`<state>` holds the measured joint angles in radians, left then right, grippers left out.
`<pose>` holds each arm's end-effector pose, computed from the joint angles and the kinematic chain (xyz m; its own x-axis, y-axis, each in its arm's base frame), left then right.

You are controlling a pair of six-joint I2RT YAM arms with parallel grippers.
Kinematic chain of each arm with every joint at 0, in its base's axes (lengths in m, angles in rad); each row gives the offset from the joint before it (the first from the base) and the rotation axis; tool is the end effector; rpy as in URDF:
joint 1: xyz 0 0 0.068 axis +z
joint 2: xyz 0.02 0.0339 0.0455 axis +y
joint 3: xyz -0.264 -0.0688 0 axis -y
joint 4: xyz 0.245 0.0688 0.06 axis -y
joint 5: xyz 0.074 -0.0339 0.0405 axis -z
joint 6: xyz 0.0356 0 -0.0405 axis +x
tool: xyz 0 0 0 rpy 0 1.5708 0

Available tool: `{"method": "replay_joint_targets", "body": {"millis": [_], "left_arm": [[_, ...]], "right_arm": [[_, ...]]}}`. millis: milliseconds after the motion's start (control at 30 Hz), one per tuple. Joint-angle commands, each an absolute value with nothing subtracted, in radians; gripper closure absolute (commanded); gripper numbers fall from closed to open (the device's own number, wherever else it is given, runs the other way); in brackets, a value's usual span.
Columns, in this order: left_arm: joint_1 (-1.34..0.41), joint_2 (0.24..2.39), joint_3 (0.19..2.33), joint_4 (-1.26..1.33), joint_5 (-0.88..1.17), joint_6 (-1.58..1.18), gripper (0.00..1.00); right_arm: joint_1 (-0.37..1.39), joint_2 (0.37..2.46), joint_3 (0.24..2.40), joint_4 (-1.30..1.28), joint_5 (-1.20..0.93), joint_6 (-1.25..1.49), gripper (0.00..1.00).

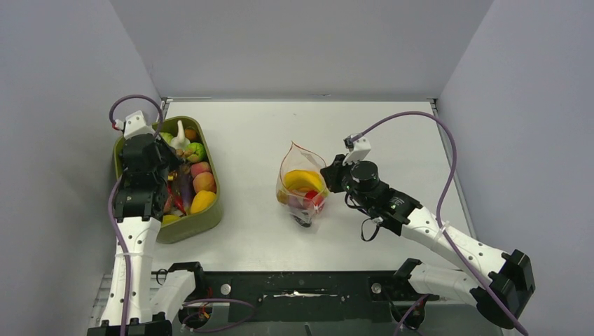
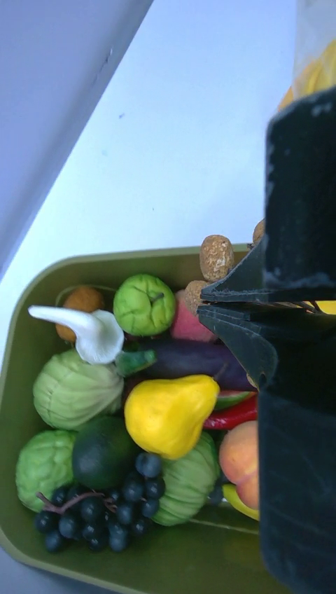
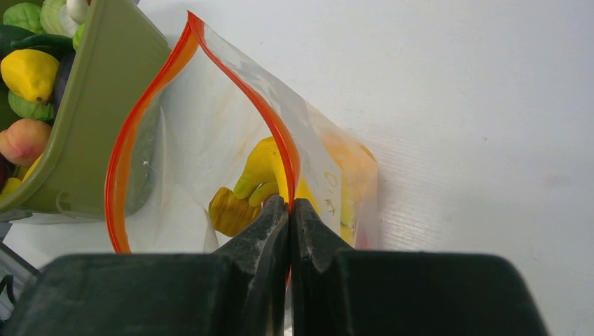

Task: Place the food in the zip-top bag and seal the zipper
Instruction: Pick up the fake fruit from the bin.

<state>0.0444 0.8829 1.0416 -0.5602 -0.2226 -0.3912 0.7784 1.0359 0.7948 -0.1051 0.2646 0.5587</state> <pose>0.1844 0.0161 0.3729 -0.2670 -0.3841 -0.8838 -0.3766 0.8858 -0.2712 0.1771 0.1616 0.3036 -0.4713 0.2538 -0.8447 -0.2980 0.8555 0.4234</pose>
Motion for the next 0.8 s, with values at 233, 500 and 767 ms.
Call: {"method": "replay_joint_targets", "body": {"millis": [233, 500, 767], "left_arm": [[0.036, 0.909, 1.140, -0.357, 0.030, -0.505, 1.00], [0.008, 0.910, 1.071, -0.238, 0.248, -0.682, 1.00], [-0.097, 0.914, 0.997, -0.069, 0.285, -0.853, 1.00]], "right_arm": [[0.772, 1.065, 0.851, -0.033, 0.232, 0.611, 1.00], [0.771, 1.093, 0.878, -0.025, 0.234, 0.645, 1.00], [0.772, 1.129, 0.899, 0.009, 0.274, 0.703, 1.00]]}}
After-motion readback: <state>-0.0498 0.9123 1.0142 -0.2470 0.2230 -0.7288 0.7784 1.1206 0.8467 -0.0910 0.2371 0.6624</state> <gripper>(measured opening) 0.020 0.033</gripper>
